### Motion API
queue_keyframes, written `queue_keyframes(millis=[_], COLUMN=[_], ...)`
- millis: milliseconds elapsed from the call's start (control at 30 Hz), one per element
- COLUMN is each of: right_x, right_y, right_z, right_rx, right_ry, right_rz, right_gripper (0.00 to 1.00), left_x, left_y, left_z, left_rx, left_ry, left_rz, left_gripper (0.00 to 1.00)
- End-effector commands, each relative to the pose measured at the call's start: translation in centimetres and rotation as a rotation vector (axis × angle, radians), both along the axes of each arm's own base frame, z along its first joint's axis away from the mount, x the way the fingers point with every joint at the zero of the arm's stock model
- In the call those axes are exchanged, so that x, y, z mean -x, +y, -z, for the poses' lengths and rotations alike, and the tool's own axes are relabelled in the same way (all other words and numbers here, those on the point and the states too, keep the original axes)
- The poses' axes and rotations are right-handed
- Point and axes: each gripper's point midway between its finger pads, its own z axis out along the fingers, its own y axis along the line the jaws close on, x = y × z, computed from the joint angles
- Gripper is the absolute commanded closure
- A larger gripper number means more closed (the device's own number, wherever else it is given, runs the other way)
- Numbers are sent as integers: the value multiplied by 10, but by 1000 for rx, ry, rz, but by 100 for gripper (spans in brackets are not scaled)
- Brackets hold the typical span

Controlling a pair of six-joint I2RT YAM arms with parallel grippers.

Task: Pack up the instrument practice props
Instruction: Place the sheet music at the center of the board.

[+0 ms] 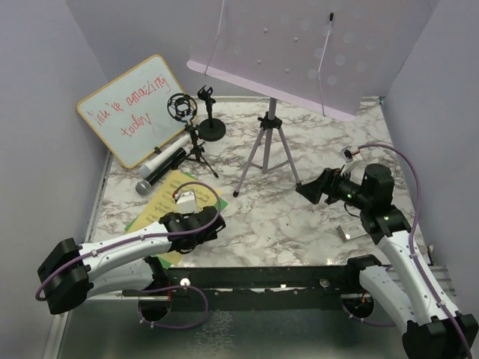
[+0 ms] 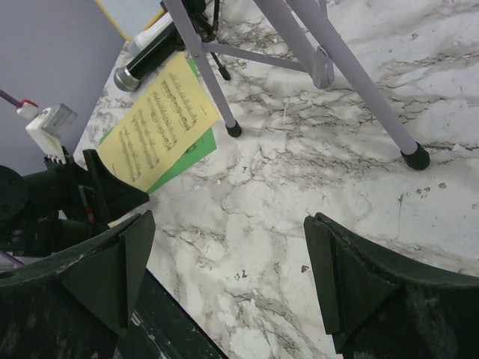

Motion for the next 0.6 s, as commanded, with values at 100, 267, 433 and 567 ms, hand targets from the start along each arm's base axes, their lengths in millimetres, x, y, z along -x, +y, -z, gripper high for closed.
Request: queue_keyframes(millis=[100, 267, 433, 567], right_x=[-12, -28, -41, -45], right_y=[0, 9, 13, 14], right_z=[-4, -15, -21, -32], right_rx=[12, -35, -64, -84], right_ry=[-63, -143, -217, -293], right_rz=[12, -18, -4, 1], right_gripper=[11, 11, 11, 12], left_x=[-27, -73, -126, -151], left_y=[-21, -58, -98, -116], left_z=[-39, -80, -130, -150], left_rx=[17, 104, 308, 319], left_ry=[-113, -313, -564, -696], left_rz=[77, 192, 299, 415], left_gripper=[7, 6, 8, 8])
